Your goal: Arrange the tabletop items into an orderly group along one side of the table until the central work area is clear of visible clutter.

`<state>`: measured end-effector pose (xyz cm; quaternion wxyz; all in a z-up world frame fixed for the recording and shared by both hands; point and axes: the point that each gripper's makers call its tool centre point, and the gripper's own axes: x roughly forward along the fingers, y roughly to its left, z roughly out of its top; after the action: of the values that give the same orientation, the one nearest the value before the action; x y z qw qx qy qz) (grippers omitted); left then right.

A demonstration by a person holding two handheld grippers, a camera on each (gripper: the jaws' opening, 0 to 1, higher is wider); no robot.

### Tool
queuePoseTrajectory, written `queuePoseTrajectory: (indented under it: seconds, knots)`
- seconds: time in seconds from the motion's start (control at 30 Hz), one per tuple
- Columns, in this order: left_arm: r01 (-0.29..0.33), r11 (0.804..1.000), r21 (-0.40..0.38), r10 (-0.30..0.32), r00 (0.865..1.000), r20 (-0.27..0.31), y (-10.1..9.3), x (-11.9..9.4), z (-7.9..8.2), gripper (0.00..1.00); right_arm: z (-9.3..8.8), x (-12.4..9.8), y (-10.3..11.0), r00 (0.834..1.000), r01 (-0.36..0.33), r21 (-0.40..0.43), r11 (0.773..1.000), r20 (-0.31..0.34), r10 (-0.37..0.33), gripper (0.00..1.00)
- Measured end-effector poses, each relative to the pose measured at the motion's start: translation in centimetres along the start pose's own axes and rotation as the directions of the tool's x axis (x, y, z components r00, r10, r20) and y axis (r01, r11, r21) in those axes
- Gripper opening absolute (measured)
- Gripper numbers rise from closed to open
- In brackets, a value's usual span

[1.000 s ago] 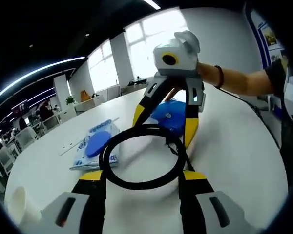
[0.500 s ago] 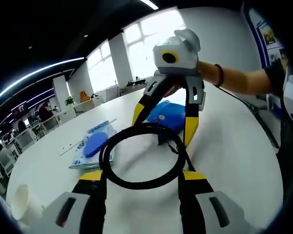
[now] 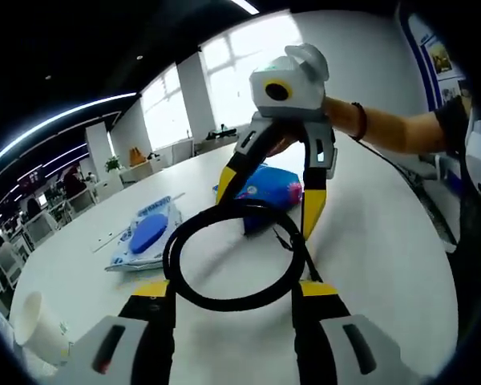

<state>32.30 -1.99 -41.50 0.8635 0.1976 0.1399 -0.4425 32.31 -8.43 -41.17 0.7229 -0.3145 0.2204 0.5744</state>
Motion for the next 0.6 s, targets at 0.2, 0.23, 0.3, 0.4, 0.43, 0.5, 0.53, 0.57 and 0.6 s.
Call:
queuePoseTrajectory:
  seconds: [0.2,0.23,0.3,0.4,0.43,0.5,0.53,0.57,0.6]
  knots:
    - [0.002,1.0,0.001,-0.002,1.0,-0.004,-0.7,-0.3,-0.1,0.57,-0.2,-0.2,0.7,1.0,-0.006,0.002,1.0,-0.005,0.006,0.59]
    - [0.002,1.0,0.002,-0.002,1.0,-0.005,-0.7,-0.3,-0.1,0.57,-0.2,-0.2,0.9,1.0,-0.007,0.002,1.0,-0.003,0.007,0.59]
    - [0.001,1.0,0.003,-0.001,1.0,-0.003,-0.9,-0.4,-0.1,0.57,-0.2,-0.3,1.0,1.0,-0.007,0.003,1.0,-0.006,0.007,0.59]
    - [0.0,1.0,0.003,0.0,1.0,-0.005,-1.1,-0.6,-0.1,0.57,-0.2,-0.3,1.2,1.0,-0.008,0.002,1.0,-0.007,0.008,0.59]
    - [0.001,1.0,0.003,-0.001,1.0,-0.006,-1.2,-0.6,-0.2,0.57,-0.2,-0.3,1.3,1.0,-0.009,0.003,1.0,-0.007,0.009,0.59]
    - [0.001,1.0,0.002,-0.001,1.0,-0.008,-1.3,-0.7,-0.2,0.57,-0.2,-0.3,1.5,1.0,-0.011,0.003,1.0,-0.008,0.011,0.6]
    - [0.002,1.0,0.001,-0.002,1.0,-0.008,-1.4,-0.7,-0.2,0.56,-0.2,-0.3,1.5,1.0,-0.013,0.004,1.0,-0.01,0.013,0.6]
    - [0.003,1.0,0.002,-0.003,1.0,-0.009,-1.5,-0.8,-0.2,0.56,-0.3,-0.4,1.6,1.0,-0.014,0.005,1.0,-0.011,0.014,0.6]
    - [0.004,1.0,0.002,-0.004,1.0,-0.011,-1.5,-0.8,-0.2,0.56,-0.3,-0.4,1.7,1.0,-0.015,0.005,1.0,-0.013,0.015,0.6]
